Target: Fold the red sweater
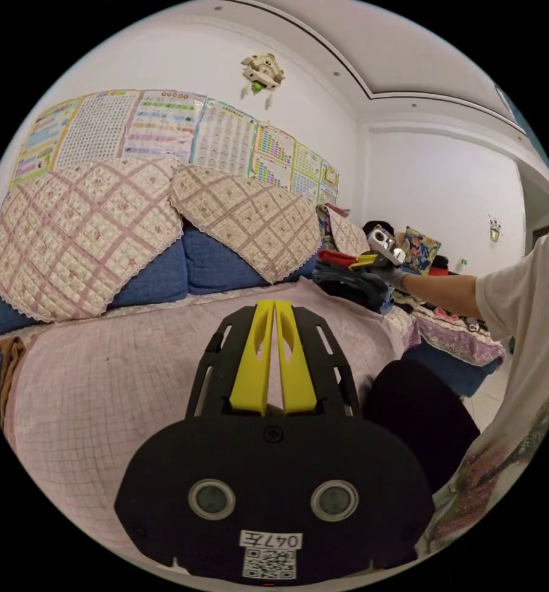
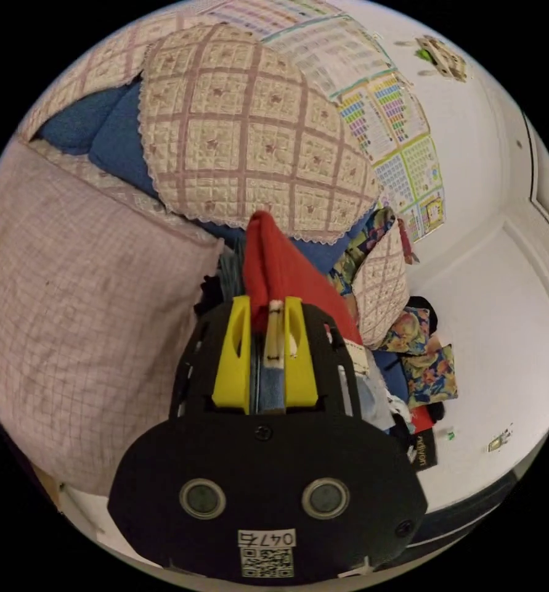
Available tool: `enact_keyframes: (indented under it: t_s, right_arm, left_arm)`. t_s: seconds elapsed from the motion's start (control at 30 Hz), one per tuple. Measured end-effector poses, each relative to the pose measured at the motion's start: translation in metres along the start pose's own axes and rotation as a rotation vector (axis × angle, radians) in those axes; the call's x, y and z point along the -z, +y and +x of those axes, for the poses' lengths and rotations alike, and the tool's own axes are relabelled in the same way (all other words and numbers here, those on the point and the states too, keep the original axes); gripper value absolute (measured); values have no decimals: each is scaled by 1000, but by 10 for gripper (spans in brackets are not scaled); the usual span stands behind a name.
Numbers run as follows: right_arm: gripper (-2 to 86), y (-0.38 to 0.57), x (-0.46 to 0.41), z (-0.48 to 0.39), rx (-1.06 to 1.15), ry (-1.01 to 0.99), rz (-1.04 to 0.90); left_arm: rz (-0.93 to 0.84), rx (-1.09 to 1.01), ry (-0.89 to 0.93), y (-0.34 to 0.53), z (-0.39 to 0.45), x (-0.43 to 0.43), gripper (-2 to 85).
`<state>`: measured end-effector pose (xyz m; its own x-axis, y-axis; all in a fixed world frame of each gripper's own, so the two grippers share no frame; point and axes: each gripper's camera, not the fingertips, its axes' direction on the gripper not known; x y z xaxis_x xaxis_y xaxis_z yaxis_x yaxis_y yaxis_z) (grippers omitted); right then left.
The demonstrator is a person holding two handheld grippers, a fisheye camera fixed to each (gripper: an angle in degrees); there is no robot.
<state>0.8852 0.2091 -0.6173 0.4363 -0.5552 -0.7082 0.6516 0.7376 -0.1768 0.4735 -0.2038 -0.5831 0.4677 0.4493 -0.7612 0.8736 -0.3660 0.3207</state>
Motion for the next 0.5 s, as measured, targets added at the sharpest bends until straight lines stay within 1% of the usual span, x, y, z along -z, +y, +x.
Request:
enact_keyframes:
  t_s: [0.07, 0.17, 0.23, 0.33, 0.4, 0.47, 0.5]
  right_arm:
    - [24, 1, 8, 39, -164, -123, 38]
    - [14, 9, 27, 78, -291, -228, 123]
    - [13, 9, 45, 88, -296, -279, 188]
    - [12, 5, 77, 89, -309, -431, 332]
    - [12, -2, 89, 84, -316, -495, 370]
    - [12, -9, 95, 72, -326, -619, 420]
    - [12, -10, 96, 68, -331, -647, 433]
  left_arm:
    - [-11, 17, 11, -3, -11, -8, -10]
    - [-20, 57, 34, -6, -29, -17, -10]
    - [-38, 103, 42, -6, -42, -23, -10]
    - [-67, 230, 118, -3, -73, -34, -10]
    - [-95, 349, 207, 3, -100, -48, -10]
    - [-144, 418, 230, 8, -116, -61, -10]
    - [-179, 439, 220, 9, -123, -67, -10]
